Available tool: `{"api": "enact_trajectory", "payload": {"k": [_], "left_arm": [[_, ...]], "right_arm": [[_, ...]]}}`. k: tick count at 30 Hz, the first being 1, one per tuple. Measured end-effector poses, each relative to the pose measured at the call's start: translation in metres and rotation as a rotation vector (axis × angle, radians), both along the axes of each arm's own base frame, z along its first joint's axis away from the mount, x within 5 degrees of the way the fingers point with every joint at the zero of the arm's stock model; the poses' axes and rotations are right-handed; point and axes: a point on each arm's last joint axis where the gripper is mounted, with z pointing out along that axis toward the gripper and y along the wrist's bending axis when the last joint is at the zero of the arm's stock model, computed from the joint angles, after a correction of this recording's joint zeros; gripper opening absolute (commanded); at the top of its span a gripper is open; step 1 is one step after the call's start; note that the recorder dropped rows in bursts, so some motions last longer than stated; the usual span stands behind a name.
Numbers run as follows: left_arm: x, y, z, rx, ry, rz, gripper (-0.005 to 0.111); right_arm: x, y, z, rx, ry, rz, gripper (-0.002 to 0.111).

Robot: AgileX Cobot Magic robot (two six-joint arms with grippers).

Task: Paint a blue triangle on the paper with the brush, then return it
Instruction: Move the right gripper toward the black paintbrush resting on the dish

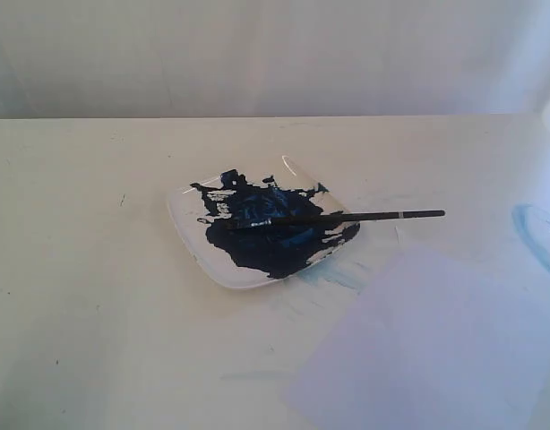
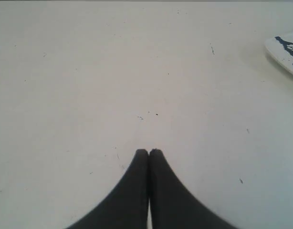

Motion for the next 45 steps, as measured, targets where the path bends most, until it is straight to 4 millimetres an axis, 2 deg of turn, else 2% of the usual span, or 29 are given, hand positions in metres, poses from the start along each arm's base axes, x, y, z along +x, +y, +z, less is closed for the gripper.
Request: {"api": "enact_trajectory", "payload": {"k": [12,23,26,30,34,41,45], "left_arm": [[0.0,0.0,0.0,0.0,0.0,0.0,0.0],[0.0,0.0,0.0,0.0,0.0,0.0,0.0],[0.0,0.0,0.0,0.0,0.0,0.0,0.0],[0.0,0.0,0.0,0.0,0.0,0.0,0.0],[0.0,0.0,0.0,0.0,0.0,0.0,0.0],[0.0,0.0,0.0,0.0,0.0,0.0,0.0],[0.0,0.0,0.0,0.0,0.0,0.0,0.0]], "right_arm": [[0.001,0.0,0.002,-0.006,-0.024,0.0,0.0],[0.001,0.0,0.039,0.049,-0.427,-0.002,0.0],[0.0,0.0,0.046,0.132,-0.502,-0.002,0.0],[-0.003,-0.001,0.053,0.382,-0.547,0.014,0.0],[-0.002,-0.001,0.052,0.609,-0.496,0.023,0.0],[0.0,0.0,0.046,0.827,-0.381,0.005,0.0],[0.005,0.0,0.043,0.877,-0.322,-0.016,0.0]]}}
